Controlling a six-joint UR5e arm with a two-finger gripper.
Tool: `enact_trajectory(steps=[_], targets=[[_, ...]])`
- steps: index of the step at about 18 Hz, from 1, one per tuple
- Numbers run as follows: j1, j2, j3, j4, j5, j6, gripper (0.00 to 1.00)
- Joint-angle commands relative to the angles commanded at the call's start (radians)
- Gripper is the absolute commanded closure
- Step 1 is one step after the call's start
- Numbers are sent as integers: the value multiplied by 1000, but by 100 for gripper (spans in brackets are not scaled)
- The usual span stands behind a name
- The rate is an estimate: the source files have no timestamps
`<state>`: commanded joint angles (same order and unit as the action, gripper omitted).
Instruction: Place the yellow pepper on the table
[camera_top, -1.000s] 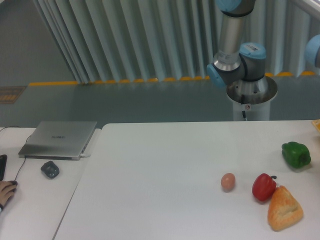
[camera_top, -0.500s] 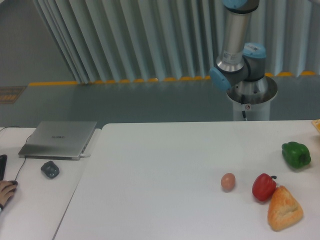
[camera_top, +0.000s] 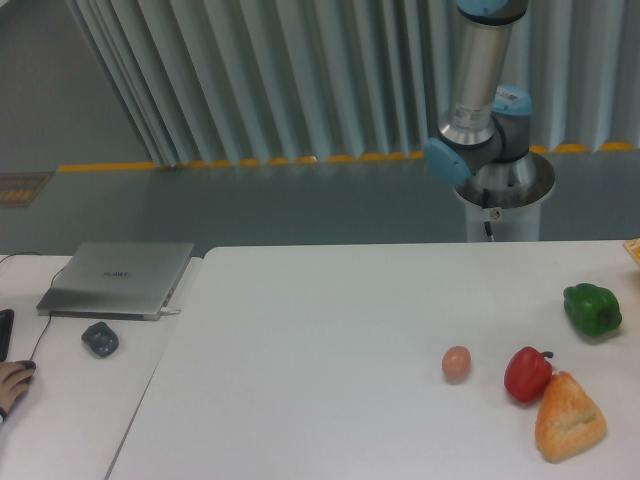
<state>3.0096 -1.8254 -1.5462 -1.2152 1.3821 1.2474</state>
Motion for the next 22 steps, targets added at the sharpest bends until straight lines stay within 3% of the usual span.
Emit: enact_trajectory(steps=[2, 4, 8, 14, 22], targets=[[31, -12, -32, 81, 2, -31, 0], [38, -41, -48, 115, 3, -31, 0], [57, -74, -58, 120, 3, -60, 0], [54, -127, -60, 175, 5, -143, 0], [52, -146, -60, 189, 8, -149, 0]])
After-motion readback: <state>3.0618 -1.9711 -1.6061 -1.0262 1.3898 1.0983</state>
